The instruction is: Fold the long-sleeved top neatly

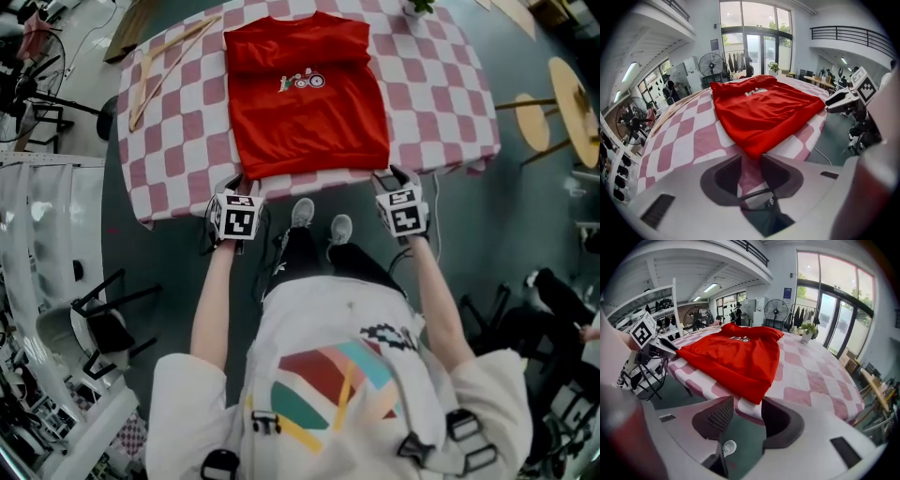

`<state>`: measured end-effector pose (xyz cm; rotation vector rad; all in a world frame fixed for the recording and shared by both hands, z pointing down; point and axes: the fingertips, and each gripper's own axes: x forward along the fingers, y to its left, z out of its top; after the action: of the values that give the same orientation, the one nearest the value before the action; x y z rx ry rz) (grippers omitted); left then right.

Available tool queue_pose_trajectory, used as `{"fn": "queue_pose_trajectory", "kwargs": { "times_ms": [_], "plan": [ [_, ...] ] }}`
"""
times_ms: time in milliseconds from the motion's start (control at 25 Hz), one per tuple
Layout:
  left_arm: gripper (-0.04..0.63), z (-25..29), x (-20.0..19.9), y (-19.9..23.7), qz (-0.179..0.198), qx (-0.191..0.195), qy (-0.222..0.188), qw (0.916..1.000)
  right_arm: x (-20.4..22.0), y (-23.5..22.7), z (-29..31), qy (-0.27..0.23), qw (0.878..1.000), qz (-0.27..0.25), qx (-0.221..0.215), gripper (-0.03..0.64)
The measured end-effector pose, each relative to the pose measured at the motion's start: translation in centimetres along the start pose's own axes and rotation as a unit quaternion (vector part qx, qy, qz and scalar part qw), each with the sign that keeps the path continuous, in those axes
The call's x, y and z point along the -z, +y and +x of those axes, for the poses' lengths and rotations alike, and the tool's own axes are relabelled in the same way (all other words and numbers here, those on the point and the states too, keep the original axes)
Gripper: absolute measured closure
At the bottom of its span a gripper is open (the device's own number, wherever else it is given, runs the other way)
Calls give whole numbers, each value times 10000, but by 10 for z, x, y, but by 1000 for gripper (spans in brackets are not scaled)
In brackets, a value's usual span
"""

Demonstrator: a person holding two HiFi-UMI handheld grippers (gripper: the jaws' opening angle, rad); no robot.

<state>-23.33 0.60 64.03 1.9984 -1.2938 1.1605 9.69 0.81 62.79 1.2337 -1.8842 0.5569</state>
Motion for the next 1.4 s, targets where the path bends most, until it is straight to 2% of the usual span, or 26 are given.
{"fn": "queue_pose_trajectory", "kwargs": {
  "times_ms": [120, 240, 320, 520, 760, 800, 920, 1080, 1280, 1400],
  "plan": [
    [490, 1, 1, 0, -74, 69, 0, 9999, 2, 2, 5, 66, 10000, -56, 26, 449],
    [539, 1, 1, -1, -150, 105, -24, 9998, 0, 2, 5, 106, 9999, -125, 38, 460],
    [557, 0, 1, -2, -268, 156, -49, 9995, 3, -3, 3, 159, 9996, -194, 135, 500],
    [571, -10, -8, 0, -476, 217, -140, 9985, 5, -6, 3, 158, 9992, -304, 208, 508],
    [572, -15, -18, 1, -544, 228, -229, 9980, 1, -7, 6, 39, 9992, -321, 251, 508],
    [572, -16, -20, 1, -560, 225, -241, 9979, 0, -9, 6, 9, 9991, -316, 273, 512],
    [572, -22, -28, 3, -595, 205, -294, 9976, -5, -15, 1, -90, 9989, -284, 367, 580],
    [574, -35, -44, 9, -640, 112, -444, 9969, -20, -18, -16, -364, 9984, -279, 315, 589],
    [577, -56, -71, 22, -762, -29, -730, 9944, -57, -28, -47, -802, 9965, -77, 207, 596],
    [577, -67, -91, 30, -679, -122, -922, 9933, -80, -36, -58, -1004, 9947, 17, 202, 598]
  ]
}}
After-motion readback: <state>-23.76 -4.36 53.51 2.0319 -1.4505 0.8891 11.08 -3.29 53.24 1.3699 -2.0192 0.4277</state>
